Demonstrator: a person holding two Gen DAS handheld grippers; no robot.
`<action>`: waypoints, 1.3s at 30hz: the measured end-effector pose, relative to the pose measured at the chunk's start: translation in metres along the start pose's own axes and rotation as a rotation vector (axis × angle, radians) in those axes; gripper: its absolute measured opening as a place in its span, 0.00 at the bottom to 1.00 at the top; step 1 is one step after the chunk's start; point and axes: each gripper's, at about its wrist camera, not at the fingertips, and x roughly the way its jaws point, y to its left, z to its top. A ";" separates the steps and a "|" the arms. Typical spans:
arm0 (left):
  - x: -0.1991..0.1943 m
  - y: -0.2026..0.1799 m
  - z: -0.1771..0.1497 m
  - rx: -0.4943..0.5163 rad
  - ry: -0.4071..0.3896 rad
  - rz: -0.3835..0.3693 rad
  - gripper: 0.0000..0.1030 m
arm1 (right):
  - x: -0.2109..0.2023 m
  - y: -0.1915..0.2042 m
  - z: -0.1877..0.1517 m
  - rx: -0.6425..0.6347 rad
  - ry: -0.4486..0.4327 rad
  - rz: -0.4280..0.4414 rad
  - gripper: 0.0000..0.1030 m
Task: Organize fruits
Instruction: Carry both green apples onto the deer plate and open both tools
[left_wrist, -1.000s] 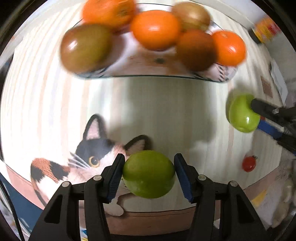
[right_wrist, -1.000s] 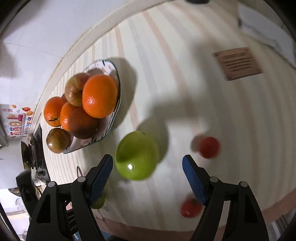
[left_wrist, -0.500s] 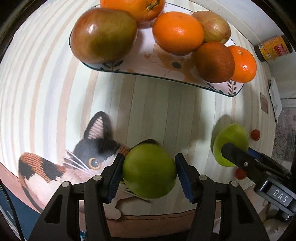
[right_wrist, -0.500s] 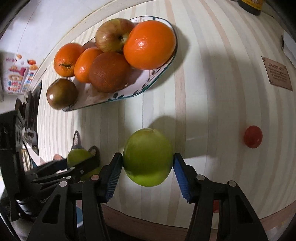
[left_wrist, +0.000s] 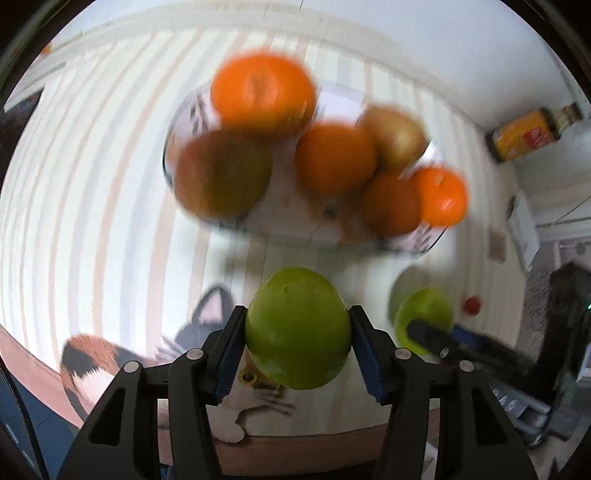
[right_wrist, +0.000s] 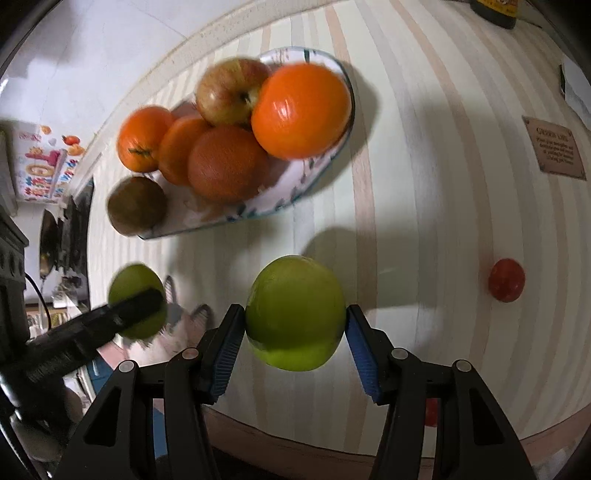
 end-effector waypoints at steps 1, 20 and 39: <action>-0.005 -0.002 0.008 0.008 -0.016 -0.001 0.51 | -0.008 -0.004 0.004 0.004 -0.010 0.011 0.57; 0.031 -0.031 0.052 0.016 -0.046 0.069 0.51 | -0.052 0.005 0.158 -0.053 -0.164 -0.071 0.57; 0.053 -0.024 0.049 -0.038 0.000 0.068 0.51 | -0.007 -0.003 0.174 -0.034 -0.036 -0.031 0.65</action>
